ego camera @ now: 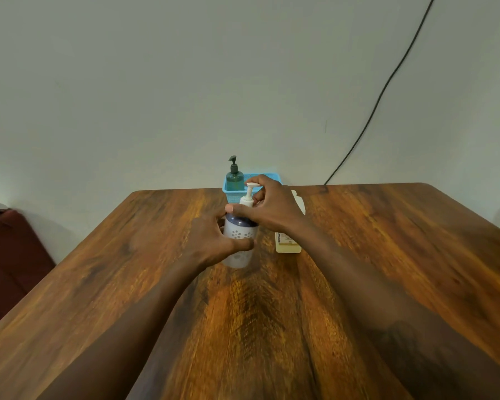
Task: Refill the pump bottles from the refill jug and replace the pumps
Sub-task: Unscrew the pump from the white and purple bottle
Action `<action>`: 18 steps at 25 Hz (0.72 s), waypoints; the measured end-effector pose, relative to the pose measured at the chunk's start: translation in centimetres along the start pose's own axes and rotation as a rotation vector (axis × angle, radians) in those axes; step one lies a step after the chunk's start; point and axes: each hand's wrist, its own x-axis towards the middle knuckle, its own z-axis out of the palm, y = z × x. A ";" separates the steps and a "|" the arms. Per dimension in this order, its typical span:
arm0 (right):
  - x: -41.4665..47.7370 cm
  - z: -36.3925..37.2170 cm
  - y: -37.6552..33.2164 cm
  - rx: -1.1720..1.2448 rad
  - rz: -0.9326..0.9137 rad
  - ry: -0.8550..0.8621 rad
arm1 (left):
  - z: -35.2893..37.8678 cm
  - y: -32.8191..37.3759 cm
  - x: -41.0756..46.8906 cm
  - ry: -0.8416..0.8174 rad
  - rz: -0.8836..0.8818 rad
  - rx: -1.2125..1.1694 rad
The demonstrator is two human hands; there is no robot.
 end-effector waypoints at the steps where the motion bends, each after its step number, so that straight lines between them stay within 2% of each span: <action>1: 0.0 0.1 -0.1 -0.036 0.004 0.068 | 0.1 0.1 0.0 -0.004 0.013 0.000; 3: 0.3 0.1 0.1 -0.030 0.007 0.086 | 0.2 -0.2 0.0 -0.004 0.026 0.016; 6: 0.4 -0.1 0.0 0.090 -0.051 -0.053 | -0.3 -0.7 -0.2 -0.015 -0.013 0.021; 8: 0.4 -0.6 -0.5 0.181 -0.083 -0.065 | -0.9 -1.4 -0.2 -0.056 -0.054 0.022; 13: 0.8 -1.7 -1.1 0.251 -0.172 0.126 | -2.2 -3.1 -0.2 -0.088 -0.150 0.084; 16: 0.8 -2.3 -0.9 0.300 -0.174 0.265 | -3.1 -5.0 -0.6 0.020 -0.280 0.086; 18: 0.7 -2.6 -0.4 0.258 -0.180 0.272 | -3.4 -6.0 -0.9 0.118 -0.324 0.060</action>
